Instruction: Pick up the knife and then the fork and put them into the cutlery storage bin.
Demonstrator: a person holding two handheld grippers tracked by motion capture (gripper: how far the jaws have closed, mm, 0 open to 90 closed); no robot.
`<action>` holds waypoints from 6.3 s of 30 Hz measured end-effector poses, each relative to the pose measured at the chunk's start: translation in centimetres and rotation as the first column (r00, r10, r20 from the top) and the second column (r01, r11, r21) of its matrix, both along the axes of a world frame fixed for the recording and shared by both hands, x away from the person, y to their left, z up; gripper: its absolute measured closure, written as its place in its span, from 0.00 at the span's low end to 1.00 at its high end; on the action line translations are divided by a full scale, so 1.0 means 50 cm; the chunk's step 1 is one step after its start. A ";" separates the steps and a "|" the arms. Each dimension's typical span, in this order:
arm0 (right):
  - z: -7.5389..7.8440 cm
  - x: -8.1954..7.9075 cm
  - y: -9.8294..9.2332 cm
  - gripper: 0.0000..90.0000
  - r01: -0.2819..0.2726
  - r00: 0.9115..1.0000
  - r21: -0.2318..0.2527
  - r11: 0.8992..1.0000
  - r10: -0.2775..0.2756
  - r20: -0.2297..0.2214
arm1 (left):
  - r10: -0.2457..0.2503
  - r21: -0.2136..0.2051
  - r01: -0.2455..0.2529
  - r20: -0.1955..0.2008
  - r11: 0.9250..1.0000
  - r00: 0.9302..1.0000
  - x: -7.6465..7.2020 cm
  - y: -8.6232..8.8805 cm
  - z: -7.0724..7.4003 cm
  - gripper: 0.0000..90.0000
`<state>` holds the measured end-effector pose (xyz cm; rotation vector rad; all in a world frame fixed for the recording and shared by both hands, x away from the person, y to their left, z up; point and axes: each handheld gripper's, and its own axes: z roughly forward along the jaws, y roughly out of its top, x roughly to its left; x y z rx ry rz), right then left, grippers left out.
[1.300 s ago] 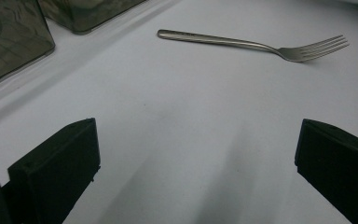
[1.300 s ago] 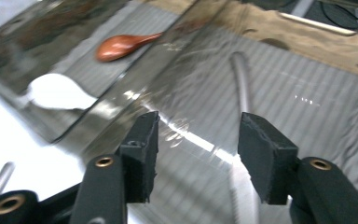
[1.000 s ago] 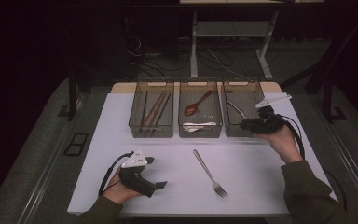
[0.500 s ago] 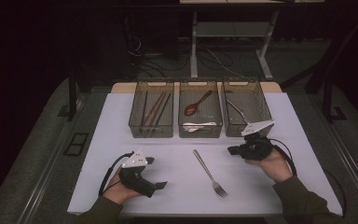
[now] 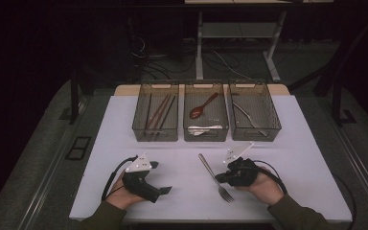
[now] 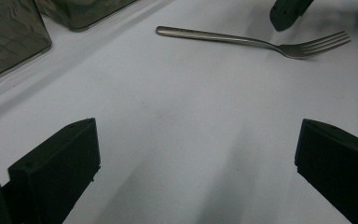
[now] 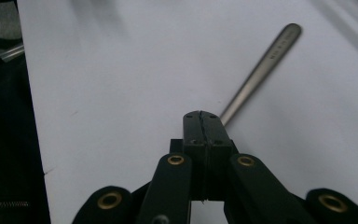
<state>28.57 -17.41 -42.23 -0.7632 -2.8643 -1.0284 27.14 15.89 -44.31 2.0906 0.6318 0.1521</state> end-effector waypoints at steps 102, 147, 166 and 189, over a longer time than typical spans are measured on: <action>0.125 0.163 -0.137 0.94 0.218 0.968 0.079 0.973 -0.226 0.110 | -0.002 -0.011 0.002 -0.011 1.000 1.000 0.005 0.001 -0.002 0.00; 0.119 0.376 -0.277 0.94 0.510 0.836 0.064 0.858 -0.512 0.198 | -0.019 -0.023 0.019 -0.014 1.000 1.000 0.006 -0.009 -0.001 0.00; 0.055 0.401 -0.261 0.92 0.483 0.874 -0.124 0.867 -0.469 0.125 | -0.023 -0.024 0.022 -0.014 0.999 1.000 0.006 -0.009 -0.001 0.00; 0.087 0.346 -0.294 0.33 0.582 0.795 0.156 0.798 -0.599 0.098 | -0.017 -0.020 0.016 -0.022 1.000 1.000 0.010 0.001 -0.002 0.00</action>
